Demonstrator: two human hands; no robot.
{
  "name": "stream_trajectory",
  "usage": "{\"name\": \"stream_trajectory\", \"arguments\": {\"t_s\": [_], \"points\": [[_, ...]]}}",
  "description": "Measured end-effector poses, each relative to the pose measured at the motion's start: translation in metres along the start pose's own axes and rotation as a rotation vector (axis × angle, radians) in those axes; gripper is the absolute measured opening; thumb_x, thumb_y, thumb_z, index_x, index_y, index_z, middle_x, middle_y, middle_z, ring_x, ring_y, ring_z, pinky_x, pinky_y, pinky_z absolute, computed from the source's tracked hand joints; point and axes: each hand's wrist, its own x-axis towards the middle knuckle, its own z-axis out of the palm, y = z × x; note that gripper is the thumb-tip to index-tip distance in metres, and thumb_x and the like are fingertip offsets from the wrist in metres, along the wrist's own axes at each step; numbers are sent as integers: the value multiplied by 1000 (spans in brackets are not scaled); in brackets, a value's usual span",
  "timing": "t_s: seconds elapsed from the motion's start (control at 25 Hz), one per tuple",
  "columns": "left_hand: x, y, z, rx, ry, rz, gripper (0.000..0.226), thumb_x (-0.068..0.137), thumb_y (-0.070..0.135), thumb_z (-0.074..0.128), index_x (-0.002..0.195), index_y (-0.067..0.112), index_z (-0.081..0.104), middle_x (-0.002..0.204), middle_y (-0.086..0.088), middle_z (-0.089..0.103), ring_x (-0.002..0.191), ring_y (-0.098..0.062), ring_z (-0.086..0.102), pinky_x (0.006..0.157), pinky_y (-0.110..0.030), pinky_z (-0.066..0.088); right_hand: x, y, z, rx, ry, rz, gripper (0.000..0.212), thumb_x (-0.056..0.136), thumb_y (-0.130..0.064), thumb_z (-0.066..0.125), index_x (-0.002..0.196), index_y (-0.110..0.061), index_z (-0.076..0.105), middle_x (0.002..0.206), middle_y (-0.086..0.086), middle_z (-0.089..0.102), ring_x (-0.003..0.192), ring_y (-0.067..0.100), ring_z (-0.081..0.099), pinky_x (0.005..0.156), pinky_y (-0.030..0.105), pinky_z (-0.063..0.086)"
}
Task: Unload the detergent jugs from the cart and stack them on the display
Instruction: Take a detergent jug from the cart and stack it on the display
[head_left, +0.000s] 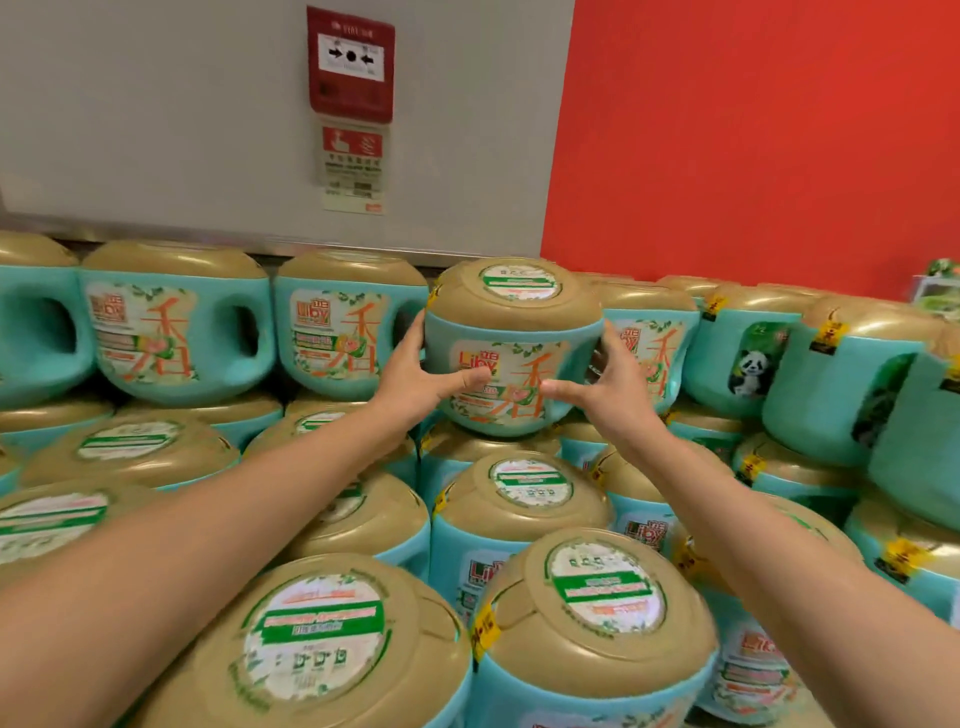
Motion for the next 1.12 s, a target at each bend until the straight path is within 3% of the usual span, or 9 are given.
{"name": "stream_trajectory", "arguments": {"t_s": [0.16,0.32,0.44,0.6,0.96,1.12], "points": [[5,-6,3,24,32,19,97,70,35,82,151,31,27,148,6,43,119,-1,34,94,-22,33,1,11,3,13,24,15,82,69,-18,86,139,-21,43,132,-7,55,123,8,50,107,34,43],[1,-5,8,-7,57,7,101,59,50,77,148,31,33,139,7,52,118,-8,47,88,-24,43,1,20,9,-6,41,59,87,76,-28,81,148,-19,33,145,4,45,133,20,45,110,44,41],[0,-5,10,-17,90,-30,91,71,44,78,149,29,34,139,4,54,118,-11,52,80,-19,47,0,25,18,7,75,108,90,80,-31,77,152,-17,25,154,3,36,140,18,36,114,45,34],[-2,-7,10,0,115,-73,94,71,44,79,149,26,30,143,0,50,121,-14,51,92,-32,48,-3,30,22,2,95,114,87,82,-37,73,153,-21,24,155,0,34,142,17,33,115,47,33],[-12,6,11,233,174,-78,108,48,72,68,139,21,42,136,-4,57,118,-23,57,93,-46,53,0,35,17,-33,73,129,87,81,-44,71,152,-26,24,151,3,39,138,21,39,111,49,38],[-14,9,13,280,214,-93,97,62,62,76,142,18,45,134,-5,60,114,-23,61,85,-36,52,1,34,17,-52,70,134,88,81,-44,71,152,-24,24,151,3,41,137,22,40,111,50,37]]}}
